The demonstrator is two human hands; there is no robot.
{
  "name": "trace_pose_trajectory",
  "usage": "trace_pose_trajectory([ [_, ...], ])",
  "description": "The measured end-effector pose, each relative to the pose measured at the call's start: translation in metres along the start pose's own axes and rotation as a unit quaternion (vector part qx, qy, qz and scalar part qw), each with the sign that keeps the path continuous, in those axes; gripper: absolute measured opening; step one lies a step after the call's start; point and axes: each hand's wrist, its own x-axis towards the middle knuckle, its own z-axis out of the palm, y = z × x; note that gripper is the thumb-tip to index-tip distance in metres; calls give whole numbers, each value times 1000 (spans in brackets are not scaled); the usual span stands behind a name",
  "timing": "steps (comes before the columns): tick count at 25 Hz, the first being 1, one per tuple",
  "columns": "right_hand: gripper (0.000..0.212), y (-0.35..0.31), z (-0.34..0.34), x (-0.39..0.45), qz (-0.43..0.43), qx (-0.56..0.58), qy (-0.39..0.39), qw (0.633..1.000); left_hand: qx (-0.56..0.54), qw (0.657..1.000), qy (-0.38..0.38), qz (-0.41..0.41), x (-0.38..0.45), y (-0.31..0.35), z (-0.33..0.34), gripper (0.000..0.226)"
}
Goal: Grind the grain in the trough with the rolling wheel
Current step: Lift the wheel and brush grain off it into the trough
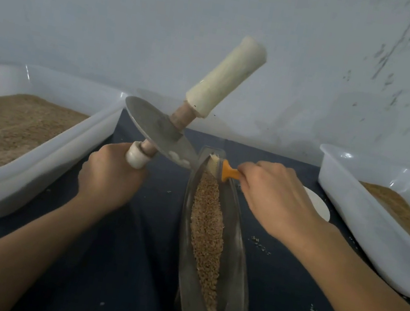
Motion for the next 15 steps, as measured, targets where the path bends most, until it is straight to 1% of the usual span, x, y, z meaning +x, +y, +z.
trace_pose_trajectory([
  [4, 24, 2, -23, -5, -36, 35, -45, 998, 4, 1000, 8, -15, 0, 1, 1, 14],
  [6, 27, 2, -39, -11, -56, 45, -56, 996, 6, 1000, 14, -17, 0, 0, 1, 16],
  [7, 26, 4, -47, -12, -59, 46, -51, 996, 4, 1000, 14, -17, 0, 0, 1, 16],
  [9, 24, 12, -59, -8, -51, 45, -16, 998, 4, 1000, 10, -16, 0, 1, 2, 17],
  [11, 24, 17, -61, 4, -36, 14, 13, 999, 11, 1000, 5, -13, -1, 1, 3, 17],
  [13, 24, 14, -50, 15, -21, -8, -6, 1000, 17, 1000, 1, -7, -2, 1, 4, 17],
  [15, 22, 3, -34, 18, -22, -9, -57, 998, 20, 1000, -4, -5, -2, 0, 4, 17],
])
